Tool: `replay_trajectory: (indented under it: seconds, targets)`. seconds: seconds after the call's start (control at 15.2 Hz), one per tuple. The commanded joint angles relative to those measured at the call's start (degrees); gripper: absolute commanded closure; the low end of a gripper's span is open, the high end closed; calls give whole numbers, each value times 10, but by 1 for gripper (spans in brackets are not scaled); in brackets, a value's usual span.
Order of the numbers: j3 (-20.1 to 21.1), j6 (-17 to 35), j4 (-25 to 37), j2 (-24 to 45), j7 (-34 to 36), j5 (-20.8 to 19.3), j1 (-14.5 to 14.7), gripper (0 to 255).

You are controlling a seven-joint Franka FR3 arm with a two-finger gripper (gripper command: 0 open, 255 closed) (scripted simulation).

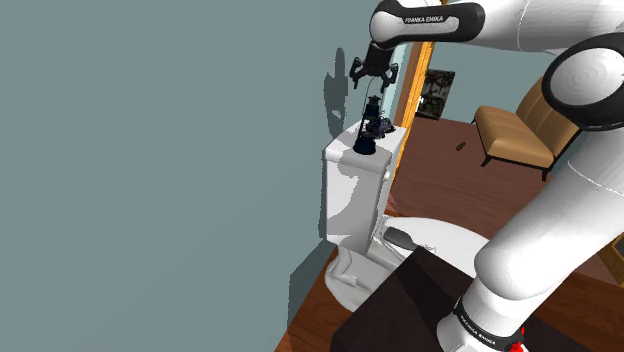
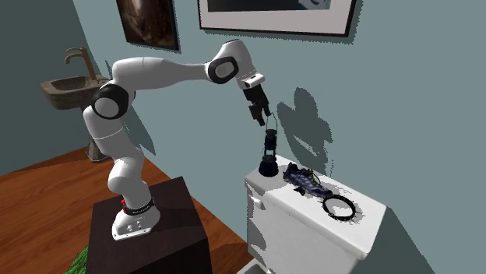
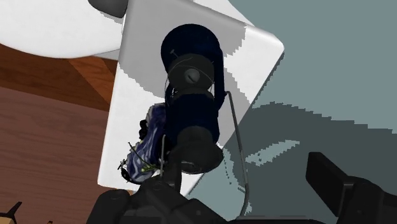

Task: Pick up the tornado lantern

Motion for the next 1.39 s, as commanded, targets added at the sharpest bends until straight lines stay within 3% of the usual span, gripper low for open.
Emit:
replay_trajectory:
  seconds: [0.0, 0.13, 0.2, 0.79, 1.32]
  targets:
    - [0, 17, -18, -1, 4, -2, 0, 0]
    - [0, 21, -24, -2, 5, -2, 0, 0]
    - [0, 21, -23, -2, 6, -2, 0, 255]
    - [0, 21, -24, -2, 5, -2, 0, 255]
    - [1, -42, 57, 14, -7, 3, 1, 255]
